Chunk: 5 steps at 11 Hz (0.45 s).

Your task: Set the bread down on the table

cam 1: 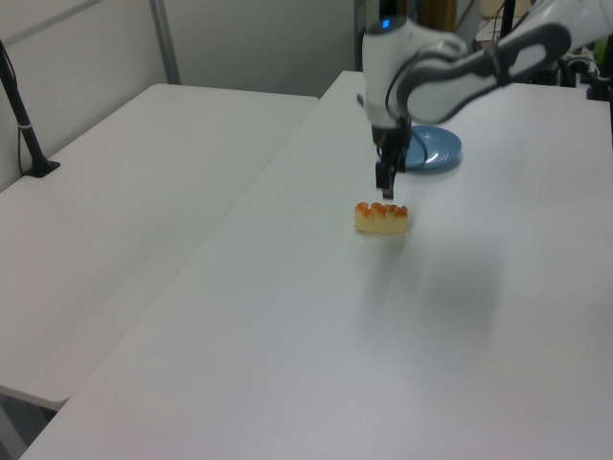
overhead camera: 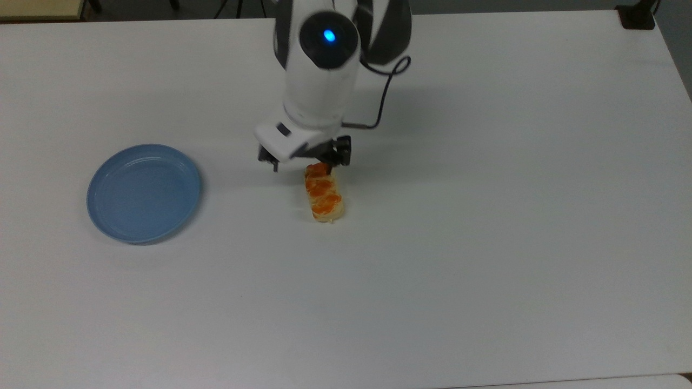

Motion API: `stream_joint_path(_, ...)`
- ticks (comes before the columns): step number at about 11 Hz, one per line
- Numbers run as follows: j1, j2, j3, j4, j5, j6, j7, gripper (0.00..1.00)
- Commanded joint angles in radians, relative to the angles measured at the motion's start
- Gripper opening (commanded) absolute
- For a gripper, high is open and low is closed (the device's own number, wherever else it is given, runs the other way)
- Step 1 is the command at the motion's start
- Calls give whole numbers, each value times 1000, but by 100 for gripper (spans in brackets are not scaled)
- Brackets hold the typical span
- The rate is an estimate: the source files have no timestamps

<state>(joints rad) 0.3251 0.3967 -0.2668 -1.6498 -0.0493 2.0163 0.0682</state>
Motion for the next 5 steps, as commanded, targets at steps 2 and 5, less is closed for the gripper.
stream_joint_path(2,-179,-274,112,-22,-15,-299,12,100)
stream_joint_path(5,-283,-378,171,-27,-15,-385,16,100)
